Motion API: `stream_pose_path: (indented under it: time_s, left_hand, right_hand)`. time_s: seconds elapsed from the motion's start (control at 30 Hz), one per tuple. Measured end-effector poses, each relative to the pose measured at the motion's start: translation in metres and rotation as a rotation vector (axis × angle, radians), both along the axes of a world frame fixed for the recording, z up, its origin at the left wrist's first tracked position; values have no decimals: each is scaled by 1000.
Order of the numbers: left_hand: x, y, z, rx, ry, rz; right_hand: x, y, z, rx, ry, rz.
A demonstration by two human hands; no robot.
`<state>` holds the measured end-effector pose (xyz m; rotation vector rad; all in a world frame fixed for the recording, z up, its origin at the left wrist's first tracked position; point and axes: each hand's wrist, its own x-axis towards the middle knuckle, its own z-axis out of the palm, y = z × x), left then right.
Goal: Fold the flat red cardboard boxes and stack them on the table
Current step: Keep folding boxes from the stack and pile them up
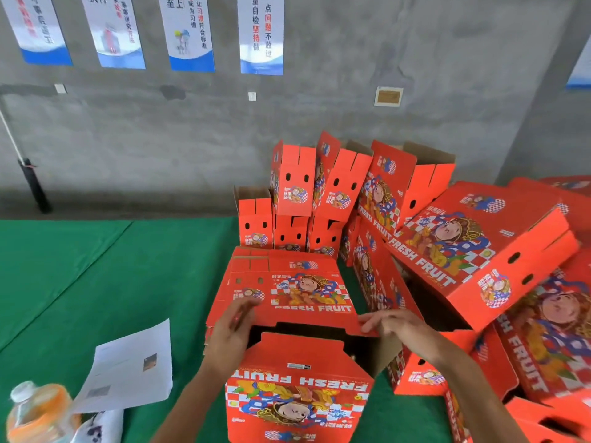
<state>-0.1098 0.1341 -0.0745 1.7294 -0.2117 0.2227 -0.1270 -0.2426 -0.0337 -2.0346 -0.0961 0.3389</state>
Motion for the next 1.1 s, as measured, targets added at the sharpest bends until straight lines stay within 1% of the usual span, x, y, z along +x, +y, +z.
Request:
stream_pose_path:
  time_s: [0.03, 0.07, 0.13, 0.2, 0.3, 0.33, 0.37, 0.43, 0.57, 0.63, 0.7, 0.73, 0.8, 0.9, 0.93, 1.0, 1.1]
  left_hand:
    - [2, 0, 0, 158, 10, -44]
    - [4, 4, 2, 241, 42, -95]
    - [9, 17, 11, 324, 89, -211]
    - [12, 26, 22, 494, 61, -303]
    - [15, 25, 34, 889, -18, -376]
    - [17, 23, 36, 958, -15, -393]
    - [19, 21, 37, 984, 6, -399]
    - [23, 20, 35, 964, 71, -413]
    - [28, 17, 27, 764, 263, -525]
    - [30, 12, 25, 739, 289, -585]
    - [32, 9, 26, 695, 323, -598]
    - [33, 8, 27, 678, 334, -591]
    - [33, 6, 28, 692, 329, -598]
    - [31, 5, 26, 761, 279, -597]
    - [29, 6, 26, 775, 277, -585]
    - [25, 7, 25, 776, 278, -576]
    - [27, 6, 27, 779, 295, -622]
  right_hand:
    - [1, 3, 3, -68, 4, 16]
    - [1, 7, 7, -138, 10, 26]
    - [-1, 11, 14, -198, 7, 23]
    - [-6, 13, 17, -158, -15, 32]
    - [-13, 16, 18, -105, 43, 30]
    - [-14, 17, 19, -102, 73, 24]
    - [-15, 18, 21, -111, 97, 19]
    - [-15, 23, 23, -149, 128, 25]
    - [-7, 35, 21, -232, 195, 33]
    - [-3, 38, 19, -208, 181, -17]
    - [-1, 45, 15, -161, 101, -107]
    - [-1, 50, 10, -177, 37, -149]
    - [0, 63, -3, -306, -120, -229]
    - [0, 84, -20, -655, -364, -296]
    - [2, 89, -23, -719, -404, -303]
    - [4, 90, -28, -769, -473, -286]
    - [6, 88, -34, -884, -565, -217]
